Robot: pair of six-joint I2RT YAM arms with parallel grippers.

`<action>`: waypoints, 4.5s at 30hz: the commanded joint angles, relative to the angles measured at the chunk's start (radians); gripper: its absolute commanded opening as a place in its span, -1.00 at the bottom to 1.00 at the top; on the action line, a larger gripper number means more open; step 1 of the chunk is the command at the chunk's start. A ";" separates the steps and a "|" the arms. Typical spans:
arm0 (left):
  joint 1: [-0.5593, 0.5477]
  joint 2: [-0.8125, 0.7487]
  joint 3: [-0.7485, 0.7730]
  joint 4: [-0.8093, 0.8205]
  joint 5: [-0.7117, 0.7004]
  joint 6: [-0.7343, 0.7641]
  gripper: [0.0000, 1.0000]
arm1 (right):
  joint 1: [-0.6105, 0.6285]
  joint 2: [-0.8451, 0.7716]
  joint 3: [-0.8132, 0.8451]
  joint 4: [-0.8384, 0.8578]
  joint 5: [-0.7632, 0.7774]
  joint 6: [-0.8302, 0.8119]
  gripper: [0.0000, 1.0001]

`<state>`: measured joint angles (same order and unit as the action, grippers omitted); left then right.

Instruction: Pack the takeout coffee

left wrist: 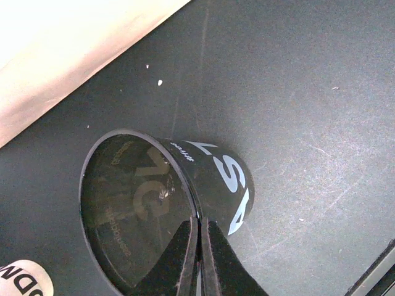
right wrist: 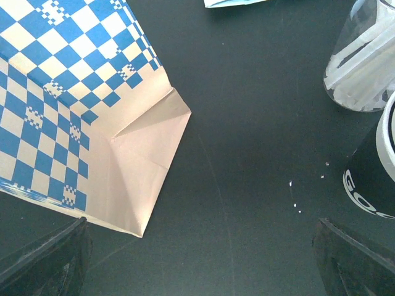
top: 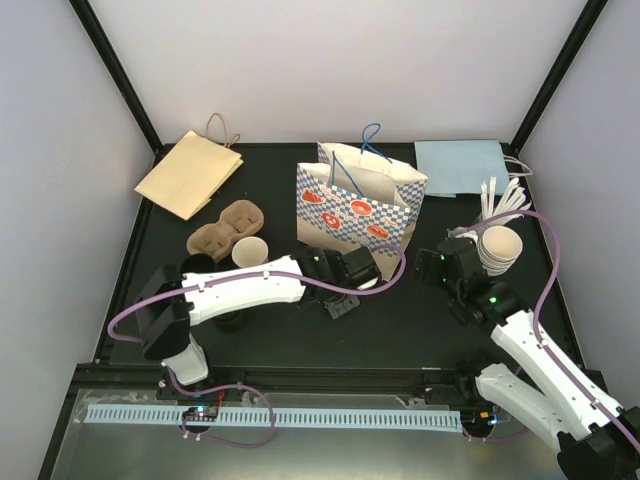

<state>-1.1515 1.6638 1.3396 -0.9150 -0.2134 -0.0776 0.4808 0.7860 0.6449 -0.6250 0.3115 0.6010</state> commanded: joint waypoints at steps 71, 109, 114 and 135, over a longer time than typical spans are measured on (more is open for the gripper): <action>0.313 -0.708 -0.469 0.455 0.127 -0.202 0.98 | -0.009 0.151 0.451 -0.352 0.224 0.025 1.00; 0.319 -0.812 -0.618 0.601 0.235 -0.216 0.97 | -0.522 0.509 0.759 -0.373 -0.128 -0.034 0.57; 0.318 -0.824 -0.637 0.602 0.206 -0.231 0.97 | -0.522 0.465 0.704 -0.395 -0.094 -0.043 0.57; 0.452 -0.845 -0.597 0.415 0.074 -0.338 0.97 | -0.426 0.298 0.543 -0.400 -0.396 -0.220 0.75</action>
<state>-0.7055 0.8085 0.6987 -0.4931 -0.2047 -0.4015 0.0502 1.0939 1.2060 -1.0065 -0.0490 0.4259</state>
